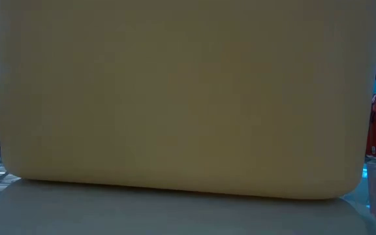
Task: Sort soda cans
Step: Put the middle right red soda can into the orange bin
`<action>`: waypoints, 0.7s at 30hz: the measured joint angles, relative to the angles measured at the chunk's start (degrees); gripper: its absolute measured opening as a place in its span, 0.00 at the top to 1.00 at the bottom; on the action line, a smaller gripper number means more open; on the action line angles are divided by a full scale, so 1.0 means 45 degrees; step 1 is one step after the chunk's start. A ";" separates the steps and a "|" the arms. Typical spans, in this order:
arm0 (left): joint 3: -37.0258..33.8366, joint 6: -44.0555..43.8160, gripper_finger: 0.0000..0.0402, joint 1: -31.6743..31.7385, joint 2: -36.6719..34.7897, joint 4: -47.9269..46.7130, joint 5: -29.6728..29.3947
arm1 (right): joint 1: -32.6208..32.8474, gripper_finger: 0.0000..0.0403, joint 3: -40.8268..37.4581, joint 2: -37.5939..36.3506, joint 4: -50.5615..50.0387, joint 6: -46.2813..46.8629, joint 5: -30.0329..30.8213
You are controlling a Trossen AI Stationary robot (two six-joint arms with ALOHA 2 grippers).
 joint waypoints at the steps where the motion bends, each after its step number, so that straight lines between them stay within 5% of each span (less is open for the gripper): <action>1: 0.0000 0.0000 0.18 0.0042 0.0028 0.0023 -0.0005 | 0.0000 0.08 0.0000 0.0000 0.0007 0.0084 0.0061; 21: 0.0000 -0.0024 0.18 0.0227 0.0412 0.0016 0.0000 | 0.0000 0.08 -0.2407 0.0000 0.2047 0.0708 0.0214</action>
